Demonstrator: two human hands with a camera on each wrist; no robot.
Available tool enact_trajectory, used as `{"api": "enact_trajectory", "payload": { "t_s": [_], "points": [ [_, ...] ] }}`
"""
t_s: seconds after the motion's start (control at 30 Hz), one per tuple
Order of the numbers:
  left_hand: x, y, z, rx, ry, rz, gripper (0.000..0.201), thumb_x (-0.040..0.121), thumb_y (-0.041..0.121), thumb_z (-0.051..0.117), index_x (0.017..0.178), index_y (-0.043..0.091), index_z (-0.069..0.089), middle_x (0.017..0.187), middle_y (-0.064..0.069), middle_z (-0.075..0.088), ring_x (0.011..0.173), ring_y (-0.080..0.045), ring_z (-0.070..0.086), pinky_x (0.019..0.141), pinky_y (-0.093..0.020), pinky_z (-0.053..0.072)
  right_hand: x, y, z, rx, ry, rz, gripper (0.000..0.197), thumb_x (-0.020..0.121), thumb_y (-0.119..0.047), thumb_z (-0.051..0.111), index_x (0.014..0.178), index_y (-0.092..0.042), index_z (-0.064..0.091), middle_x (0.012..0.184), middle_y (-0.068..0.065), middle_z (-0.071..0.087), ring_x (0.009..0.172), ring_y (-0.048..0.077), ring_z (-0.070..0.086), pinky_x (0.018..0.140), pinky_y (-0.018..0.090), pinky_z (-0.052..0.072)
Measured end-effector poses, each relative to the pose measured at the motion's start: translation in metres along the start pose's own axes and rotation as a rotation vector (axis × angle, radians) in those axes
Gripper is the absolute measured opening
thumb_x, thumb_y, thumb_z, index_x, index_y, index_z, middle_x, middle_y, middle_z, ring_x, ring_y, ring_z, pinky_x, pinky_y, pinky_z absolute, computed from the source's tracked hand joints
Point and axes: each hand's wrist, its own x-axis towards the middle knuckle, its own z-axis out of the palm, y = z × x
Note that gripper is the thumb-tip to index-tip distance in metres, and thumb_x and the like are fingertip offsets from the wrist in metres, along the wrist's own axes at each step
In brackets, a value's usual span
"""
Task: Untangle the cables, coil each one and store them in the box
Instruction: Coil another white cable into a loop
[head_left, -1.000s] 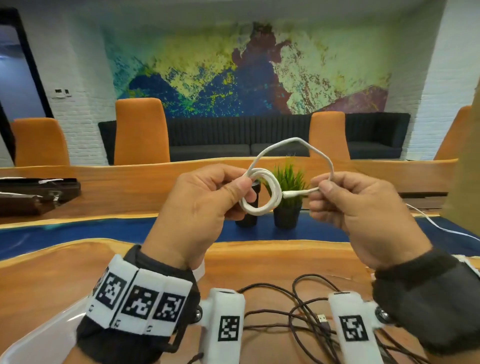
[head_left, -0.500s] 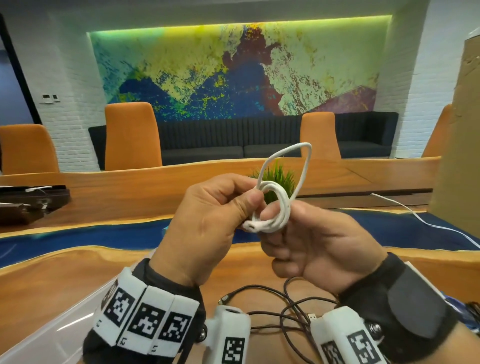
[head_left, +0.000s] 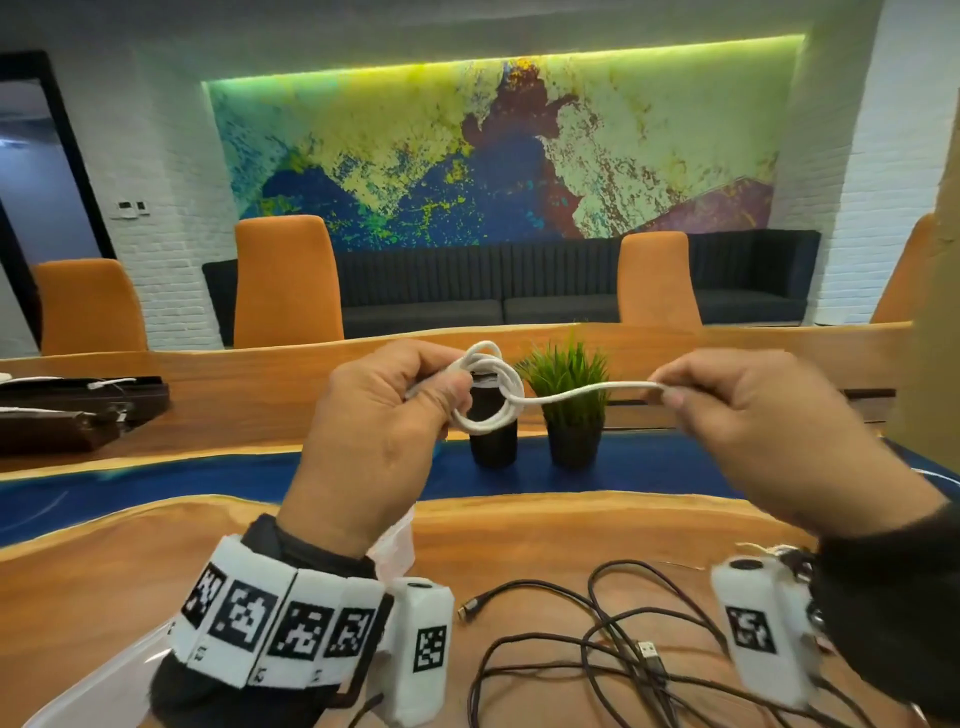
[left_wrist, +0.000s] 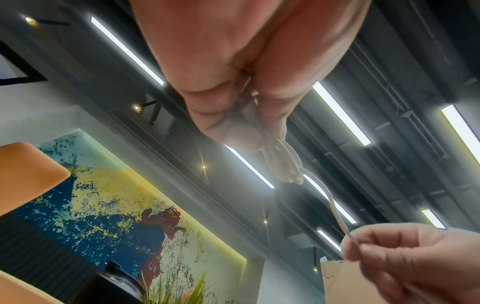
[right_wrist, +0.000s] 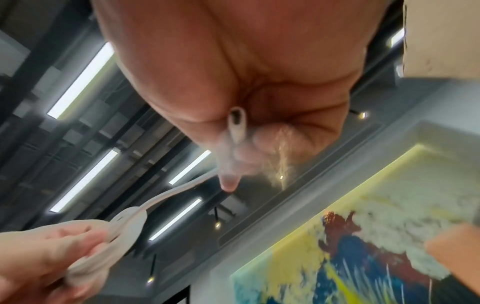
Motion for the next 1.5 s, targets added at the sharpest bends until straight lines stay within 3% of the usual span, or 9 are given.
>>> {"api": "enact_trajectory", "payload": {
  "t_s": [0.13, 0.3, 0.43, 0.53, 0.67, 0.8, 1.0, 1.2, 1.5],
  "points": [
    [-0.001, -0.001, 0.004, 0.070, -0.081, -0.016, 0.014, 0.095, 0.020, 0.062, 0.094, 0.032, 0.071, 0.082, 0.018, 0.069, 0.076, -0.004, 0.064, 0.065, -0.019, 0.055, 0.000, 0.008, -0.024, -0.076, 0.272, -0.087, 0.015, 0.096, -0.025, 0.054, 0.094, -0.034, 0.065, 0.073, -0.014, 0.058, 0.069, 0.010, 0.053, 0.054, 0.026, 0.041],
    [-0.002, -0.006, 0.007, 0.156, -0.127, -0.049, 0.014, 0.095, 0.021, 0.063, 0.094, 0.035, 0.068, 0.082, 0.013, 0.068, 0.076, -0.004, 0.062, 0.068, -0.027, 0.056, 0.002, 0.031, -0.032, -0.249, 0.281, -0.080, 0.035, 0.088, -0.073, 0.029, 0.099, -0.054, 0.056, 0.081, -0.023, 0.057, 0.080, 0.015, 0.056, 0.069, 0.048, 0.054],
    [-0.001, -0.006, 0.001, 0.128, -0.152, -0.113, 0.013, 0.097, 0.020, 0.061, 0.093, 0.027, 0.072, 0.081, 0.006, 0.071, 0.075, -0.007, 0.065, 0.066, -0.026, 0.059, 0.007, 0.020, -0.017, -0.146, 0.358, -0.138, 0.025, 0.097, -0.044, 0.043, 0.105, -0.034, 0.064, 0.085, -0.012, 0.058, 0.081, 0.015, 0.054, 0.070, 0.040, 0.050],
    [-0.002, -0.002, 0.001, -0.194, -0.120, -0.268, 0.016, 0.097, 0.016, 0.058, 0.093, 0.016, 0.073, 0.079, -0.001, 0.073, 0.071, -0.009, 0.067, 0.065, -0.022, 0.058, 0.010, 0.023, -0.008, -0.200, 0.397, -0.157, 0.020, 0.094, -0.025, 0.055, 0.102, -0.018, 0.072, 0.087, 0.000, 0.060, 0.086, 0.021, 0.053, 0.073, 0.037, 0.043],
    [-0.002, 0.005, 0.006, -0.668, -0.107, -0.447, 0.026, 0.084, 0.024, 0.060, 0.100, 0.007, 0.072, 0.079, -0.004, 0.070, 0.069, -0.009, 0.065, 0.061, -0.022, 0.058, 0.010, 0.021, 0.012, -0.203, 0.191, -0.131, 0.014, 0.091, -0.020, 0.061, 0.097, -0.023, 0.073, 0.085, -0.008, 0.058, 0.079, 0.010, 0.052, 0.067, 0.029, 0.045],
    [-0.002, 0.008, 0.012, -0.729, -0.116, -0.427, 0.032, 0.082, 0.025, 0.060, 0.106, 0.006, 0.070, 0.079, -0.004, 0.070, 0.069, -0.009, 0.065, 0.061, -0.020, 0.057, 0.002, 0.003, 0.033, -0.035, 0.033, -0.076, 0.013, 0.090, -0.021, 0.064, 0.084, -0.032, 0.069, 0.080, -0.015, 0.064, 0.077, 0.003, 0.060, 0.065, 0.018, 0.051],
    [-0.006, 0.011, 0.016, -0.568, -0.158, -0.323, 0.028, 0.082, 0.030, 0.060, 0.102, 0.016, 0.073, 0.090, -0.006, 0.074, 0.079, -0.015, 0.067, 0.064, -0.023, 0.057, -0.001, -0.022, 0.047, 0.939, 0.128, 0.234, 0.009, 0.088, -0.002, 0.064, 0.092, -0.005, 0.071, 0.082, 0.018, 0.073, 0.073, 0.025, 0.071, 0.064, 0.028, 0.061],
    [-0.009, 0.013, 0.022, -0.464, -0.140, -0.263, 0.029, 0.083, 0.035, 0.057, 0.103, 0.022, 0.072, 0.090, -0.002, 0.075, 0.080, -0.014, 0.067, 0.067, -0.022, 0.056, -0.001, -0.029, 0.050, 1.480, 0.060, 0.384, 0.020, 0.078, -0.013, 0.062, 0.096, -0.006, 0.067, 0.084, 0.012, 0.072, 0.071, 0.017, 0.069, 0.063, 0.025, 0.060],
    [-0.015, 0.018, 0.027, -0.182, -0.173, -0.054, 0.028, 0.098, 0.034, 0.044, 0.107, 0.018, 0.064, 0.089, 0.001, 0.070, 0.079, -0.011, 0.066, 0.065, -0.024, 0.055, -0.012, -0.022, 0.062, 1.670, -0.620, 0.249, 0.032, 0.077, -0.029, 0.075, 0.105, -0.013, 0.069, 0.093, 0.007, 0.056, 0.078, 0.018, 0.050, 0.063, 0.031, 0.038]
  ]
}}
